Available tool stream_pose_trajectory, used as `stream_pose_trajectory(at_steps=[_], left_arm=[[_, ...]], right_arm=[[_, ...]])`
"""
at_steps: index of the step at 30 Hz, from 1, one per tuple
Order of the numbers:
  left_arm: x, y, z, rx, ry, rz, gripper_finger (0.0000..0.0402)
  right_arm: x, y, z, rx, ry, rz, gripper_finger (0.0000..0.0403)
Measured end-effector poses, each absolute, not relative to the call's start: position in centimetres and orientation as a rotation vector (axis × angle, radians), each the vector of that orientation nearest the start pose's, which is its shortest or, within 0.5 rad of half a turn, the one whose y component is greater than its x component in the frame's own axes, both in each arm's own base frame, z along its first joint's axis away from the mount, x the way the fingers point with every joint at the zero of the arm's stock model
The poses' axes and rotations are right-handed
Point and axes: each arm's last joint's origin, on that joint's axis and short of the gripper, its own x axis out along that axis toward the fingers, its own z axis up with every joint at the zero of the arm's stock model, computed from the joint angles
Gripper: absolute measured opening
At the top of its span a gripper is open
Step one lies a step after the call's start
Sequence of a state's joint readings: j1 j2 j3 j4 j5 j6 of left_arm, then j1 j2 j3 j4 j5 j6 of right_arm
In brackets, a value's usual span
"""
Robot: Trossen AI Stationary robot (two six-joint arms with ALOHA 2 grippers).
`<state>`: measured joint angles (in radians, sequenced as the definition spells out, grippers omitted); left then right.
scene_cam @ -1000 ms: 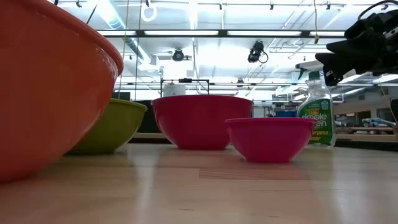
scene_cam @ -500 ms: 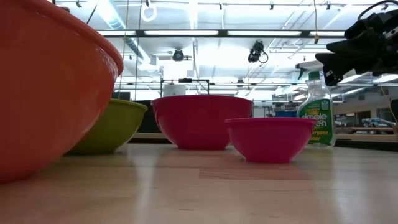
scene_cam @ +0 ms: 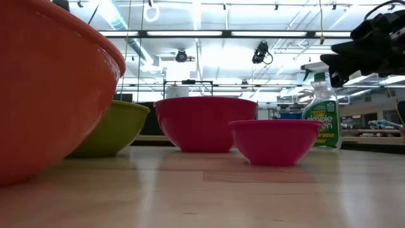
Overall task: Nest bowls inside each other
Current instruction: Stack the orange bowl on top of the red bowl
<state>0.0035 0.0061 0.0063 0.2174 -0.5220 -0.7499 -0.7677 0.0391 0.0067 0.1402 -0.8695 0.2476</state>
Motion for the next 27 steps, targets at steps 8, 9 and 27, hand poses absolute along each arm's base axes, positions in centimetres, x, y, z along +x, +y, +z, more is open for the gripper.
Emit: stream_pose_trajectory(at_steps=[8, 9, 27], left_arm=[[8.9, 1.5, 19.3, -1.003, -0.531, 0.352, 0.0141], [8.9, 1.5, 19.4, -1.02, -0.549, 0.349, 0.0141], [7.9, 1.6, 21.4, -0.91, -0.743, 0.308, 0.0141]], right_arm=[[7.9, -5.2, 18.2, 0.245, -0.161, -0.122, 0.0155], [7.8, -5.4, 18.5, 0.315, -0.202, -0.159, 0.0155], [7.7, -6.8, 20.9, 1.188, -0.798, -0.245, 0.0155]])
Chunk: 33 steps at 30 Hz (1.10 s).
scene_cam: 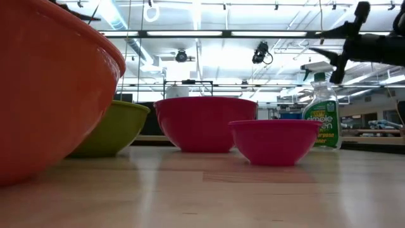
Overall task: Nest bowls inside each other
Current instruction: Stack the orange bowl on top of the red bowl
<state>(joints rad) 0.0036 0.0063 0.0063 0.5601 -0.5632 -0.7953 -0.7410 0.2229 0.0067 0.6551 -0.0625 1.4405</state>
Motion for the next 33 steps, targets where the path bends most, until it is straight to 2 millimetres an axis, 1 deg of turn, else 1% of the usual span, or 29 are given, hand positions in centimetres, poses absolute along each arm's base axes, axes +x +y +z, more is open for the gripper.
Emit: stream_pose_trajectory(at_steps=[4, 6, 8, 13, 16, 18, 21, 24, 29, 33], left_arm=[[7.5, 1.6, 22.1, -0.874, -0.811, 0.296, 0.0141], [7.3, 1.6, 22.3, -0.872, -0.841, 0.289, 0.0141], [7.3, 1.6, 22.3, -0.873, -0.842, 0.287, 0.0141], [7.6, 1.5, 22.5, -0.851, -0.731, 0.313, 0.0141], [7.8, 1.5, 22.7, -0.814, -0.609, 0.367, 0.0141], [7.9, 1.5, 23.1, -0.798, -0.518, 0.405, 0.0141], [7.9, 1.5, 24.0, -0.78, -0.37, 0.464, 0.0141], [7.9, 1.5, 25.2, -0.737, -0.198, 0.508, 0.0141], [8.2, 1.3, 27.3, -0.652, 0.064, 0.552, 0.0143], [9.2, 1.1, 28.7, -0.586, 0.22, 0.513, 0.0158]], right_arm=[[7.1, -7.0, 21.4, 1.16, -0.989, -0.342, 0.0155], [7.0, -7.0, 21.5, 1.152, -1.03, -0.35, 0.0155], [7.0, -7.0, 21.5, 1.152, -1.032, -0.352, 0.0155], [7.0, -7.0, 21.6, 1.151, -1.006, -0.328, 0.0155], [7.0, -7.0, 21.5, 1.144, -1.014, -0.344, 0.0155], [7.3, -7.0, 21.8, 1.105, -0.927, -0.336, 0.0155], [8.4, -6.9, 23.0, 1.111, -0.69, -0.299, 0.0154], [9.7, -7.1, 24.4, 1.11, -0.489, -0.351, 0.0153], [12.2, -7.4, 27.3, 1.007, -0.253, -0.387, 0.0152], [14.7, -7.4, 28.8, 0.929, -0.115, -0.36, 0.0152]])
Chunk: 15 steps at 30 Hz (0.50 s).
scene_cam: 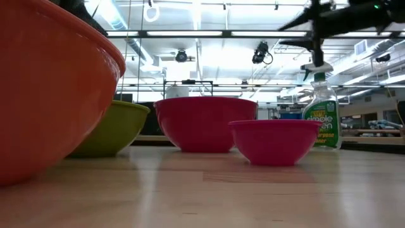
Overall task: Nest bowls inside each other
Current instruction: Stack the orange bowl on top of the red bowl
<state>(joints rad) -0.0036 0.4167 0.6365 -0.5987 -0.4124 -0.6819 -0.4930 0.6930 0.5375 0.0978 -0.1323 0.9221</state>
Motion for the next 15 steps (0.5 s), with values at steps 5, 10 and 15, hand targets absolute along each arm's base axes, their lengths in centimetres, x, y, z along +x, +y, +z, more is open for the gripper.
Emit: stream_pose_trajectory(at_steps=[5, 10, 15], left_arm=[[11.0, 0.7, 30.0, -0.558, 0.363, 0.382, 0.0193], [12.1, 0.2, 30.7, -0.573, 0.476, 0.245, 0.0208], [12.1, 0.2, 30.5, -0.57, 0.587, 0.252, 0.0206]], right_arm=[[18.1, -6.6, 30.0, 0.85, 0.087, -0.302, 0.0152], [22.5, -4.6, 30.7, 0.762, 0.303, -0.243, 0.0152], [27.6, -1.7, 30.5, 0.676, 0.461, -0.152, 0.0152]])
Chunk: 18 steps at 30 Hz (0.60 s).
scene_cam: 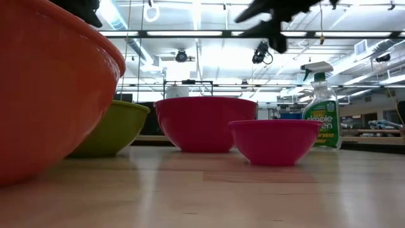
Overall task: Nest bowls inside each other
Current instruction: Stack the orange bowl on top of the red bowl
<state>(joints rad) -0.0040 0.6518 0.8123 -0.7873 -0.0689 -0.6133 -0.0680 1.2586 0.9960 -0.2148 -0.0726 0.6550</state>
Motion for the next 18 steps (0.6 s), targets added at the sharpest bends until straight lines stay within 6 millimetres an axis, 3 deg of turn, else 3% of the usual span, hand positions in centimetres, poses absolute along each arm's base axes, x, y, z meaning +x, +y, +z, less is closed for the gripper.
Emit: stream_pose_trajectory(at_steps=[9, 18], left_arm=[[12.2, -0.1, 30.7, -0.612, 0.587, 0.181, 0.0206], [12.6, -1.5, 31.5, -0.491, 0.55, -0.045, 0.0205]], right_arm=[[36.1, 4.7, 27.2, 0.691, 0.689, -0.017, 0.0152], [41.4, 10.5, 26.7, 0.723, 0.686, -0.203, 0.0152]])
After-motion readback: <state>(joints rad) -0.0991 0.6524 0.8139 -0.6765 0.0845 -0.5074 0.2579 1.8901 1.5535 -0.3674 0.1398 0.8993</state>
